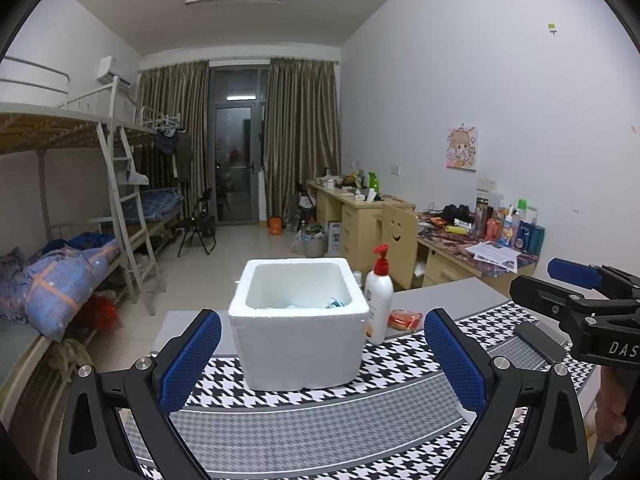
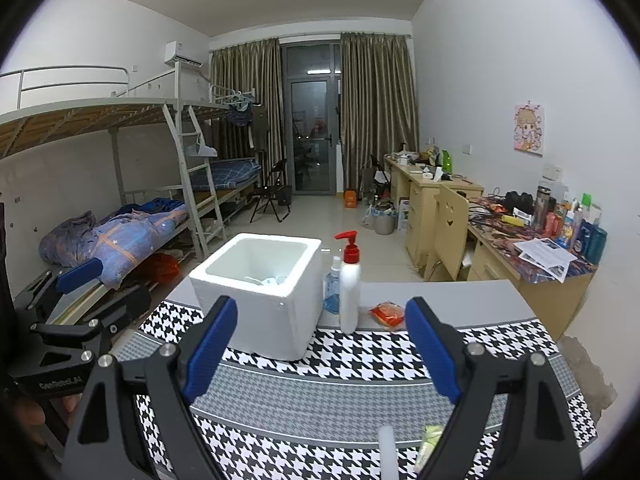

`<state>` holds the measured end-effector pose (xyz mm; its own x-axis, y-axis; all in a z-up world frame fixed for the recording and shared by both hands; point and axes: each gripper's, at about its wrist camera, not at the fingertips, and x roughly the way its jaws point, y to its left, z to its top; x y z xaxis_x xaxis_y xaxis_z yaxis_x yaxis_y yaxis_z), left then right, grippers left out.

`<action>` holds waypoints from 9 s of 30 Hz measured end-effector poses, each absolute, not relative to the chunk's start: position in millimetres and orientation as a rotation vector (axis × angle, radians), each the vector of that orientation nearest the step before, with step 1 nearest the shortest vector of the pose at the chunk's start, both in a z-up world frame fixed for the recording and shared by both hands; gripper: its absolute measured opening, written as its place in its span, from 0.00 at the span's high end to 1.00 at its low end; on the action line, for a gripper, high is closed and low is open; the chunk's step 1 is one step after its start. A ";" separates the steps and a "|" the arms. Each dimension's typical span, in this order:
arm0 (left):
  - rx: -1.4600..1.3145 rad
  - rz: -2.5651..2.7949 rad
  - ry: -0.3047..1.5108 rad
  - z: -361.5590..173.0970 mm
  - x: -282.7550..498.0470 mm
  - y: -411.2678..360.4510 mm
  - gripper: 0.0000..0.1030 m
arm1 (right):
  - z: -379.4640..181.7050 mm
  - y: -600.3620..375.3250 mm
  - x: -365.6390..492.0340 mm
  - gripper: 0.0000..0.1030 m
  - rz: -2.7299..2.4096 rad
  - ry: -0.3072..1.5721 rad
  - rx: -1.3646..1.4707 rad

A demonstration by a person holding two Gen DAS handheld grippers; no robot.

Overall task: Organize soft objects
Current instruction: 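Move both grippers away from the foam box toward the white tube and tissue pack, then lower both grippers over the white foam tube and green tissue pack, then close the left gripper on the white foam tube while the right grasps the green tissue pack, then carry the foam tube with the left gripper while the right carries the tissue pack to the box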

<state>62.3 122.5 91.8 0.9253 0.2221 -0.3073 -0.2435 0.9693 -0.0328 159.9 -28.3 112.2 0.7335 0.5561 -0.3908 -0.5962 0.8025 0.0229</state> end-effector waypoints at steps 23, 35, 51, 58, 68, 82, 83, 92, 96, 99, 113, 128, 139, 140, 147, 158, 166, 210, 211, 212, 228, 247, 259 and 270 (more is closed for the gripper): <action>-0.096 0.140 0.302 72.8 59.9 79.2 0.01 | 91.0 -71.4 150.1 0.13 0.541 0.390 -0.086; -0.102 0.094 0.309 63.2 64.7 61.3 0.01 | 80.4 -88.0 143.5 0.13 0.506 0.380 -0.083; -0.091 0.048 0.325 44.3 74.4 32.0 0.01 | 62.7 -114.8 147.7 0.13 0.463 0.405 -0.057; -0.097 0.029 0.350 34.5 82.1 22.5 0.01 | 54.4 -127.3 150.9 0.13 0.443 0.420 -0.041; -0.099 0.019 0.388 18.3 93.5 8.9 0.01 | 39.5 -140.2 157.3 0.13 0.413 0.437 -0.045; -0.101 0.020 0.449 -4.8 112.5 -5.0 0.01 | 15.9 -155.3 176.7 0.13 0.406 0.485 -0.032; -0.101 0.022 0.452 -6.1 113.4 -5.6 0.01 | 14.0 -155.8 178.0 0.13 0.406 0.490 -0.033; -0.108 0.029 0.497 -20.7 126.7 -15.1 0.01 | -0.1 -163.4 193.2 0.13 0.399 0.535 -0.042; -0.114 0.031 0.519 -28.1 131.5 -20.1 0.01 | -5.0 -168.7 198.3 0.13 0.396 0.550 -0.037; -0.113 0.039 0.542 -35.5 136.4 -24.6 0.01 | -7.9 -171.0 200.6 0.13 0.400 0.557 -0.038; -0.112 0.079 0.631 -60.0 154.9 -36.0 0.01 | -28.8 -174.8 218.6 0.13 0.417 0.624 -0.065; -0.097 0.100 0.733 -84.2 180.1 -50.1 0.01 | -47.6 -180.0 234.7 0.13 0.439 0.691 -0.063; -0.074 0.118 0.794 -95.6 195.3 -61.9 0.15 | -54.7 -185.4 242.8 0.13 0.450 0.713 -0.064; -0.075 0.119 0.797 -96.3 196.2 -62.1 0.18 | -55.0 -186.0 243.9 0.13 0.450 0.714 -0.062; -0.058 0.115 0.831 -102.3 203.6 -68.7 0.37 | -57.8 -188.8 248.0 0.13 0.458 0.725 -0.053; -0.045 0.102 0.869 -108.8 205.9 -75.1 0.58 | -62.7 -186.4 250.7 0.13 0.472 0.738 -0.050; -0.054 0.061 0.840 -108.5 205.6 -72.6 0.78 | -65.2 -184.7 250.2 0.13 0.474 0.743 -0.045; -0.108 0.013 0.766 -87.8 181.3 -28.0 0.81 | -92.1 -134.2 252.5 0.26 0.485 0.874 -0.134; -0.111 0.012 0.766 -87.8 181.3 -26.7 0.81 | -92.4 -133.6 251.3 0.26 0.478 0.869 -0.136; -0.112 0.011 0.767 -87.7 181.2 -26.0 0.81 | -92.6 -132.4 250.4 0.28 0.477 0.869 -0.141; -0.108 0.008 0.742 -78.1 169.2 -7.3 0.81 | -84.9 -123.9 240.8 0.69 0.459 0.856 -0.140; -0.101 0.046 0.680 -53.3 144.2 21.1 0.81 | -49.2 -114.4 216.6 0.69 0.482 0.741 -0.108; -0.088 0.058 0.638 -37.7 133.0 44.3 0.81 | -30.2 -96.8 209.1 0.69 0.501 0.683 -0.091; -0.081 0.067 0.583 -18.6 122.4 65.9 0.81 | -12.7 -72.8 202.9 0.69 0.540 0.632 -0.095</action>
<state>122.4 65.9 -18.6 0.8327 0.0404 -0.5522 -0.0861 0.9947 -0.0570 202.9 -72.8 -12.7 0.6741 0.4509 -0.5850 -0.5077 0.8581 0.0764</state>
